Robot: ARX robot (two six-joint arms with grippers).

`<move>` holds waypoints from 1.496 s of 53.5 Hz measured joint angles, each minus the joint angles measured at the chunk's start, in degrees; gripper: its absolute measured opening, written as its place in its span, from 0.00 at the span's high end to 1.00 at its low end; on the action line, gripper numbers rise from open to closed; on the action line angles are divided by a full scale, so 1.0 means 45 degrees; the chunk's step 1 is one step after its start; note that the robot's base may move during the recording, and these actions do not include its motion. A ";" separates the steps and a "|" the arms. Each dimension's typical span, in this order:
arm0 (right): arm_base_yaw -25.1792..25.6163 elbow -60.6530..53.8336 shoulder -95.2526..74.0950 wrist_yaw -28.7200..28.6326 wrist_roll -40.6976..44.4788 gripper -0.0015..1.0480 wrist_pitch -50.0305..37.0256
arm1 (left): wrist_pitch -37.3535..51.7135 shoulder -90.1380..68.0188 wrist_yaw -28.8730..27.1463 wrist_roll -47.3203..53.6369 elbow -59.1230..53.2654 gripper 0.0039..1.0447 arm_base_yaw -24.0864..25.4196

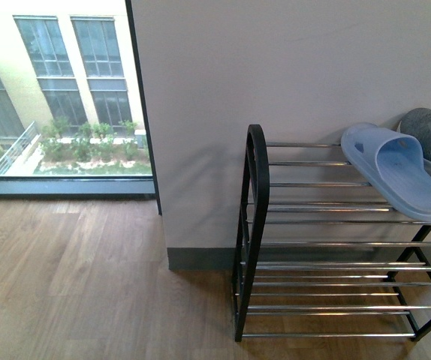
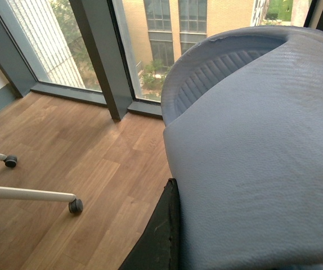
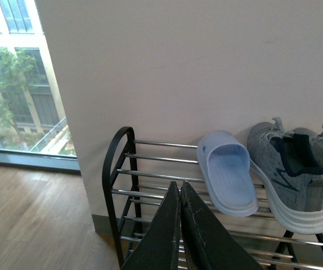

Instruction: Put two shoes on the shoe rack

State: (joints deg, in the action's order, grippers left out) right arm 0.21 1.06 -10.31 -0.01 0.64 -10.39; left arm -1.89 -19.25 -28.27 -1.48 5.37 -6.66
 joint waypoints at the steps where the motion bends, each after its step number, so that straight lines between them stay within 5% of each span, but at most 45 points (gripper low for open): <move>1: 0.0000 0.0000 0.0029 0.0000 0.0000 0.98 0.0024 | 0.0000 0.0000 0.0000 0.0000 0.0000 0.98 0.0000; 7: 0.0000 0.0005 0.1792 0.0005 -0.0005 0.98 0.2127 | 0.0000 0.0000 -0.0005 0.0000 0.0000 0.98 0.0000; 28: -0.0019 0.0005 0.2210 0.0005 0.0005 0.98 0.2268 | 0.0000 0.0000 0.0000 0.0000 0.0000 0.98 0.0000; 41: -0.0019 0.0005 0.2215 0.0005 -0.0005 0.52 0.2268 | 0.0000 0.0000 0.0000 0.0000 0.0000 0.98 0.0000; 58: -0.0019 0.0005 0.2225 -0.0039 -0.0005 0.08 0.2273 | 0.0000 0.0010 -0.0024 0.0000 0.0000 0.98 0.0000; 74: -0.0019 0.0005 0.2229 0.0000 -0.0015 0.09 0.2288 | 0.0000 0.0010 -0.0010 0.0000 0.0000 0.98 0.0000; 80: -0.0024 0.0005 0.2229 0.0097 -0.0019 0.09 0.2293 | -0.1428 -0.0937 0.3609 -0.1817 0.0622 0.98 0.1054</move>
State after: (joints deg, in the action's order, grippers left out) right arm 0.10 1.08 -0.27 0.43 0.56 -0.08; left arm -8.32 -23.46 -12.03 -9.65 8.16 -1.91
